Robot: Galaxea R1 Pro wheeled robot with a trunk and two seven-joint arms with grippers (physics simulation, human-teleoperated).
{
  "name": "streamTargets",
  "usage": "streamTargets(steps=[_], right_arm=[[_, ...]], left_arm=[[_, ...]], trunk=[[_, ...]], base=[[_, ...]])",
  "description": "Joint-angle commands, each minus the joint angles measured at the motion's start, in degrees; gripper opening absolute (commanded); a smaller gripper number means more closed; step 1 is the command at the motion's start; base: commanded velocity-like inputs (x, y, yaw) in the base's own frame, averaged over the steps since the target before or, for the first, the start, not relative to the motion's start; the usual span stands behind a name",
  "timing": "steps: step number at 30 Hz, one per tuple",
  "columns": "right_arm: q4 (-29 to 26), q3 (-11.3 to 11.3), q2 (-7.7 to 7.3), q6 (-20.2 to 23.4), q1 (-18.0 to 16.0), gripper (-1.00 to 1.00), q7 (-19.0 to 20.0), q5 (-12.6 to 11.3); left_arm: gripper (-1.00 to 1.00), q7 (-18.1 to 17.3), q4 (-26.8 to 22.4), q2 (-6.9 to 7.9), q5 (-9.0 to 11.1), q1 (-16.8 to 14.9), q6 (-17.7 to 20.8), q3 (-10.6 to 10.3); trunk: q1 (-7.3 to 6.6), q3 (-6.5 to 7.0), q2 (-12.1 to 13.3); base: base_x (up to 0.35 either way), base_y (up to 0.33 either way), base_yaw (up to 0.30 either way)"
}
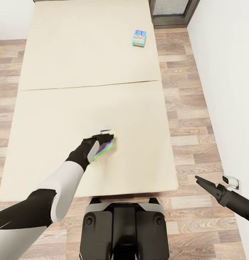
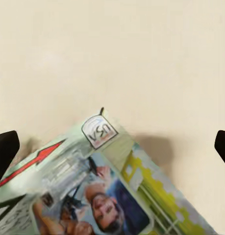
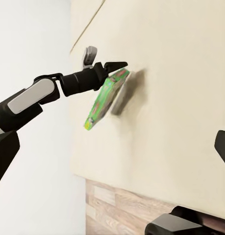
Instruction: Put all the toys in the child's room - the three board games (two on the bed and one on the table), the two jigsaw puzzles on the table, and the tennis ball on the table - inside the toy box on the table in the child's room.
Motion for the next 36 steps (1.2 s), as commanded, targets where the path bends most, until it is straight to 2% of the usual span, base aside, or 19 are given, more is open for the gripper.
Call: streamTargets(steps=[1,15,36], right_arm=[[0.00,-0.01,0.00,0.42,0.00,1.00,0.04,-0.24],[0.00,0.18,0.16,0.51,0.02,1.00,-4.38,-0.12],[0.16,0.29,0.24,0.42,0.02,1.00,-5.32,-0.24]], left_arm=[[1.00,0.21,-0.13,-0.04,0.60,0.00,0.38,0.18],[1.00,0.49,-0.14,-0.04,0.34,0.00,0.50,0.09],[1.00,0.53,-0.13,-0.04,0.34,0.00,0.68,0.09]], trunk=[[0.03,-0.15,-0.09],[0.03,-0.38,-0.09],[0.03,-0.38,-0.09]], base=[[0.000,0.000,0.000],[0.000,0.000,0.000],[-0.013,0.000,0.000]])
